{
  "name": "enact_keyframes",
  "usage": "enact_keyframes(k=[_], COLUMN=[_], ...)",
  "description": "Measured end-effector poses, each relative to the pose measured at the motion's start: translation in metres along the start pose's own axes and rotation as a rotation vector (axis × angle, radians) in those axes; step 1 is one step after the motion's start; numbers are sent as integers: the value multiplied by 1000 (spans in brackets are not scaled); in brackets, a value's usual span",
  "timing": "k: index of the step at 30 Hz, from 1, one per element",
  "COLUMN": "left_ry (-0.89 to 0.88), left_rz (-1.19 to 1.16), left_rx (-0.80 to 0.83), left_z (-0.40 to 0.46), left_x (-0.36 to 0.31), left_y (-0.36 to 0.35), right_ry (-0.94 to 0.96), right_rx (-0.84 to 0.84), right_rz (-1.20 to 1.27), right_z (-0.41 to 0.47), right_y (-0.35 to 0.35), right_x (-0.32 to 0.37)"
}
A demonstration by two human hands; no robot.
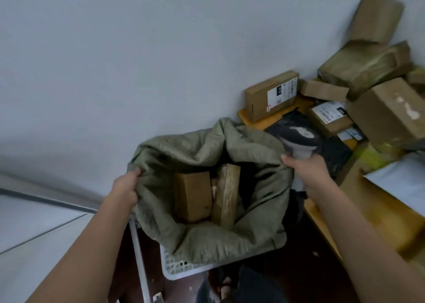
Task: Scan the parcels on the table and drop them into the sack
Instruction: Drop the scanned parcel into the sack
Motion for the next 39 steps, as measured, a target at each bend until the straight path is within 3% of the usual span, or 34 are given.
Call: enact_keyframes(k=[2, 5, 7, 9, 12, 14, 16, 20, 23, 26, 28, 32, 36, 39], left_ry=[-95, -250, -266, -238, -83, -11, -86, -366, -315, -229, -157, -99, -250, -466], left_rz=[-6, -135, -237, -229, 45, 149, 168, -9, -230, -79, 101, 267, 348, 345], left_rx=[27, 144, 221, 174, -33, -28, -30, 115, 224, 28, -125, -253, -273, -302], left_z=[-14, -37, -40, -28, -4, 0, -8, -33, -30, -8, 8, 18, 26, 17], left_x=[-9, -50, -76, -73, -20, 9, 7, -47, -70, -48, -13, 23, 7, -29], left_y=[-14, -27, -24, -20, -12, -17, -29, -45, -35, -20, -11, -2, -3, -21], right_ry=[-58, 65, 156, 172, 29, -101, -129, 36, 202, 190, 57, -179, -166, -135], right_rx=[26, -10, -58, -107, -106, -30, 1, -48, -60, -90, -96, -61, -101, -53], right_rz=[-32, 52, 180, 239, 92, -17, -56, 33, 212, 217, 61, -89, -71, 69], right_z=[0, -3, -6, -5, 1, 1, 1, -2, -6, -1, 6, 12, 11, 10], right_y=[-1, 6, 13, 16, 11, 7, 6, 14, 24, 25, 21, 13, 20, 28], right_x=[-5, 5, 13, 13, -7, -22, -25, 6, 28, 21, -5, -57, -58, -48])
Point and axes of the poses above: each hand's wrist, its own z-axis towards the middle knuckle, its own y-axis out of the back of the hand, x = y × z, the point moved 1 cm from there along z, towards the middle knuckle, and after that the axes turned 4 degrees about -z, right-handed, at the moved point
